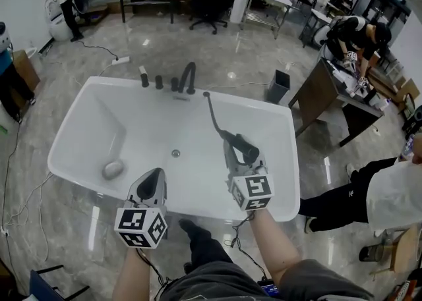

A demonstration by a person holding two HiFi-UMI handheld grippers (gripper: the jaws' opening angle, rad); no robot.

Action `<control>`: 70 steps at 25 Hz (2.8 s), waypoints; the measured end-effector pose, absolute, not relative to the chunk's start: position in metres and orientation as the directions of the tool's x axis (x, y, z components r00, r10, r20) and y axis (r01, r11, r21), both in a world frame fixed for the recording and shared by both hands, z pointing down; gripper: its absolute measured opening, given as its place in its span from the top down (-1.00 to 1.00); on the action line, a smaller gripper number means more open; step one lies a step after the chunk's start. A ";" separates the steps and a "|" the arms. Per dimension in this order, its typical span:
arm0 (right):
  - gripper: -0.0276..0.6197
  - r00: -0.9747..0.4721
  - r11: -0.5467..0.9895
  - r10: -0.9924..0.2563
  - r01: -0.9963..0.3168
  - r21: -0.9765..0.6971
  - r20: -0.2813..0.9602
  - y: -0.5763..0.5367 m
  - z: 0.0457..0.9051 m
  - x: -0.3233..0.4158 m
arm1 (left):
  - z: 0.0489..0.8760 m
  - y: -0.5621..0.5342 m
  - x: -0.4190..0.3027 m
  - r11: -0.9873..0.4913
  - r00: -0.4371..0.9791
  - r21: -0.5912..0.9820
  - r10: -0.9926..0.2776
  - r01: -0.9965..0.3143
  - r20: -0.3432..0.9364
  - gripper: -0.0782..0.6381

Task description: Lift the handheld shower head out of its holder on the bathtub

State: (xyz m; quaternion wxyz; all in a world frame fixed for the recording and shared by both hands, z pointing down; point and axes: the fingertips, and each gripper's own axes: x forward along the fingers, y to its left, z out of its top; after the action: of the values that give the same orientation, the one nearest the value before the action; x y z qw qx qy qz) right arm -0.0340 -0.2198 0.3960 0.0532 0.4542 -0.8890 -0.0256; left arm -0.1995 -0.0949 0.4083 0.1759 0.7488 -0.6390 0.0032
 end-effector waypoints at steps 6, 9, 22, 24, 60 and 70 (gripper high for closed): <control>0.48 -0.560 0.565 -0.825 -0.821 0.084 0.075 -0.177 0.390 -0.014 | 0.394 -0.057 -0.193 -0.138 0.194 0.249 -0.957 -0.959 0.214 0.73; 0.48 -0.551 0.555 -0.832 -0.827 0.095 0.068 -0.156 0.385 -0.004 | 0.390 -0.039 -0.188 -0.147 0.201 0.252 -0.958 -0.956 0.204 0.73; 0.48 -0.551 0.553 -0.833 -0.827 0.103 0.048 -0.069 0.372 0.031 | 0.378 0.025 -0.153 -0.193 0.242 0.250 -0.953 -0.949 0.182 0.73; 0.48 -0.558 0.559 -0.829 -0.822 0.107 0.043 -0.058 0.371 0.035 | 0.377 0.031 -0.146 -0.199 0.246 0.248 -0.952 -0.948 0.179 0.73; 0.48 -0.577 0.582 -0.813 -0.810 0.074 0.082 0.001 0.397 0.087 | 0.382 0.056 -0.074 -0.252 0.299 0.245 -0.937 -0.936 0.179 0.73; 0.48 -0.586 0.595 -0.802 -0.801 0.067 0.119 0.005 0.413 0.082 | 0.391 0.063 -0.076 -0.242 0.293 0.248 -0.936 -0.938 0.194 0.73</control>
State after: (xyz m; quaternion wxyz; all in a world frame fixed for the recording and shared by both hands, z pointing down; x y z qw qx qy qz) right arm 0.0824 0.0047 0.4130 0.0685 0.4499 -0.8905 -0.0030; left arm -0.0758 0.0628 0.3911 0.1593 0.7880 -0.5947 0.0028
